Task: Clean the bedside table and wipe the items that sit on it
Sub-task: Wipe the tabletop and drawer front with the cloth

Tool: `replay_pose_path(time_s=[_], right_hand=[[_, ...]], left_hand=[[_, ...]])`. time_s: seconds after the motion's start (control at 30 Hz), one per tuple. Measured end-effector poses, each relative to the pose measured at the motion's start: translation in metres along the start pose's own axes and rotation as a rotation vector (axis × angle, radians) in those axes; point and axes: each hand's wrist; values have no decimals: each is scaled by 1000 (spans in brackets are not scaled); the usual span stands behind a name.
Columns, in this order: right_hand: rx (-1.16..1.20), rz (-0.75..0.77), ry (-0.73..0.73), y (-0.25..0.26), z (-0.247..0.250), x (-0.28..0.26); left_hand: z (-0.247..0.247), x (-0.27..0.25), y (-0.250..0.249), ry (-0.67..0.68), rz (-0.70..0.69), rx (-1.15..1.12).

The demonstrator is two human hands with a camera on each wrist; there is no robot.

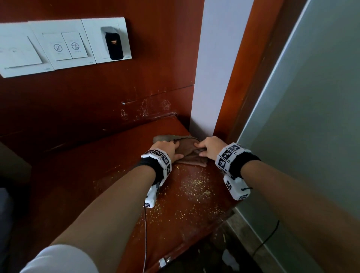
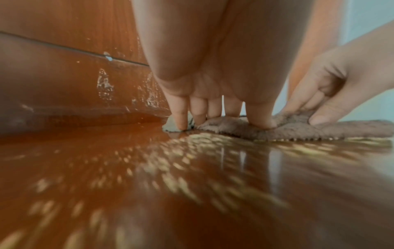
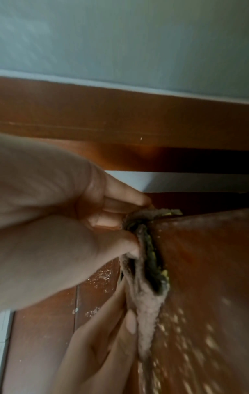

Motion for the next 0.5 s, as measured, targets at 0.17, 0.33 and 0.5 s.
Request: replay_pose_path(time_s=[0.17, 0.33, 0.5], right_hand=[[15, -39, 10, -7, -6, -28], [19, -64, -1, -14, -12, -59], [17, -89, 0, -21, -18, -86]], left_hand=[[-1, -15, -19, 21, -39, -9], [-1, -34, -37, 43, -72, -2], [-2, -52, -54, 23, -112, 10]])
Point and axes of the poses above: each hand's wrist, its own x-axis towards the middle knuckle, its own z-axis out of the back of the hand, y = z × x, and after that the axes turned 5 degrees about -y, right-handed
